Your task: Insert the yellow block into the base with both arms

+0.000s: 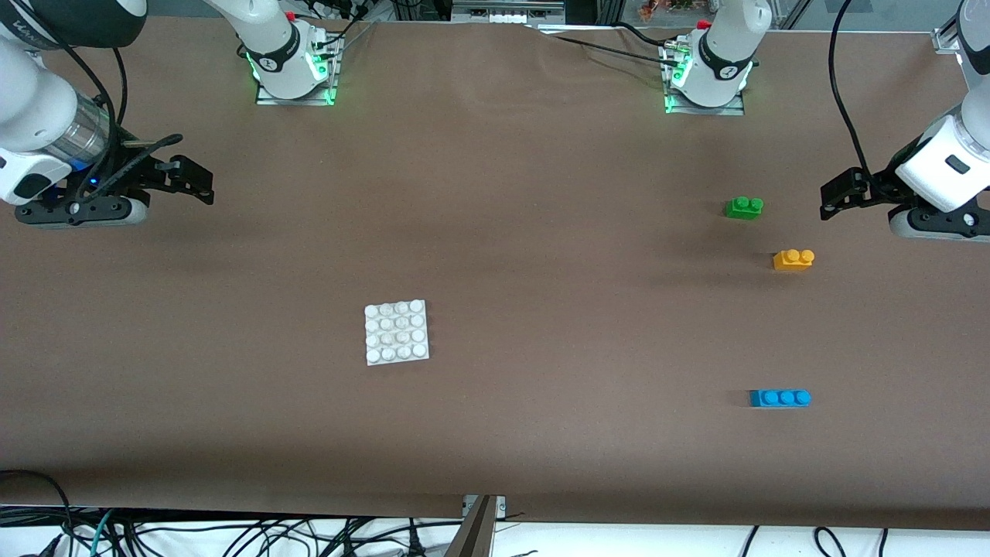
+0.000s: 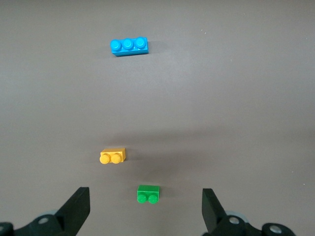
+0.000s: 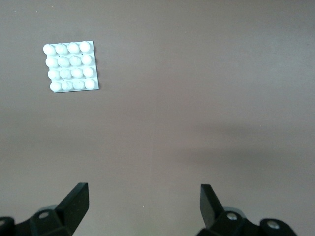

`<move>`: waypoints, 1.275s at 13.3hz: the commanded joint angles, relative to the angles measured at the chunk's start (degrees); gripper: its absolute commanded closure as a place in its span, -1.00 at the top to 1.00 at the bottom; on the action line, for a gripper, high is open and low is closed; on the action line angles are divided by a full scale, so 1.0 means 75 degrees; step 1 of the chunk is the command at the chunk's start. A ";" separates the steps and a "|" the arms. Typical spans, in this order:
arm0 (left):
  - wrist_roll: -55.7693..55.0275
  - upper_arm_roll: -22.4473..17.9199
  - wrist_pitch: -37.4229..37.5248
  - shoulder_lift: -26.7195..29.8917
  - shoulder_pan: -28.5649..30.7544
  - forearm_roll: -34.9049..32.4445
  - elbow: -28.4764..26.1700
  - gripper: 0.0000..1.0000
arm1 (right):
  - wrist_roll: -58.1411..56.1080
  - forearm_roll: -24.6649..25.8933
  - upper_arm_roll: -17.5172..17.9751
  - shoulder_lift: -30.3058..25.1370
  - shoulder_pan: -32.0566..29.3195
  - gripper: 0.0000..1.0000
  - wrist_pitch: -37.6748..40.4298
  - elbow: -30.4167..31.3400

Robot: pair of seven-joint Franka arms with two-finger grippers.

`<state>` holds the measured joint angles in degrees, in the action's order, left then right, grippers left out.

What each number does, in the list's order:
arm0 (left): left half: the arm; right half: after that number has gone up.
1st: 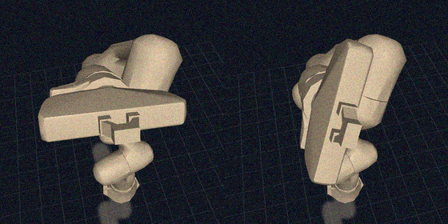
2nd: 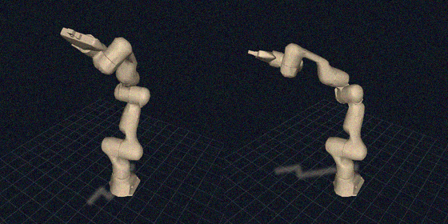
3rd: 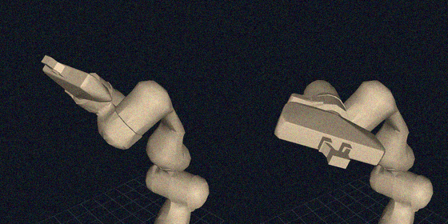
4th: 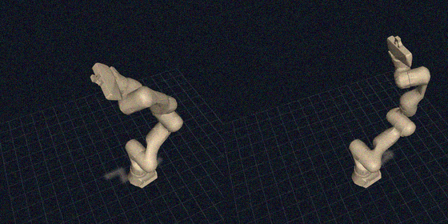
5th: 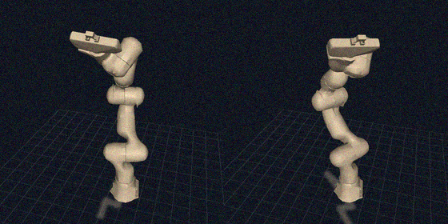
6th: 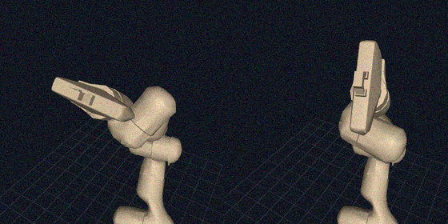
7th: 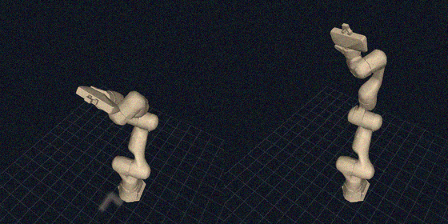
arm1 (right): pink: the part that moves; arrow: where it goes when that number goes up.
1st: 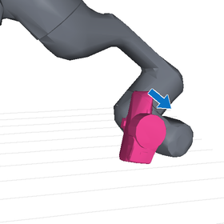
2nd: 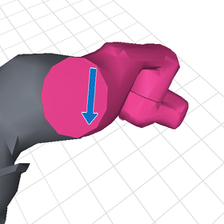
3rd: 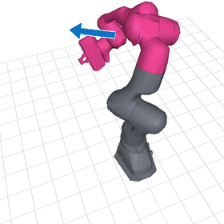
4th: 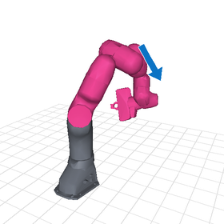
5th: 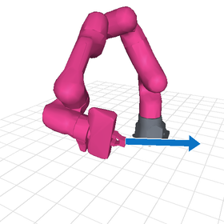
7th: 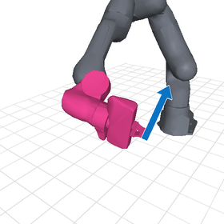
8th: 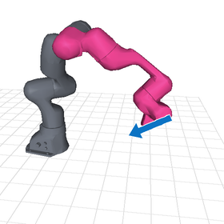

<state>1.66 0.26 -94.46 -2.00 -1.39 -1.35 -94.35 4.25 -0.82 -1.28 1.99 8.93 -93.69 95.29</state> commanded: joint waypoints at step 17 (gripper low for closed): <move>0.0095 -0.0011 0.0162 -0.0062 0.0080 0.0122 0.0193 1.00 | -0.0016 0.0075 0.0123 0.0040 -0.0113 1.00 0.0140 -0.0015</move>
<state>1.66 0.06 -94.32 -2.01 -1.27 -1.35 -94.35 4.25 -0.56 -1.26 2.39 8.93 -93.32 95.32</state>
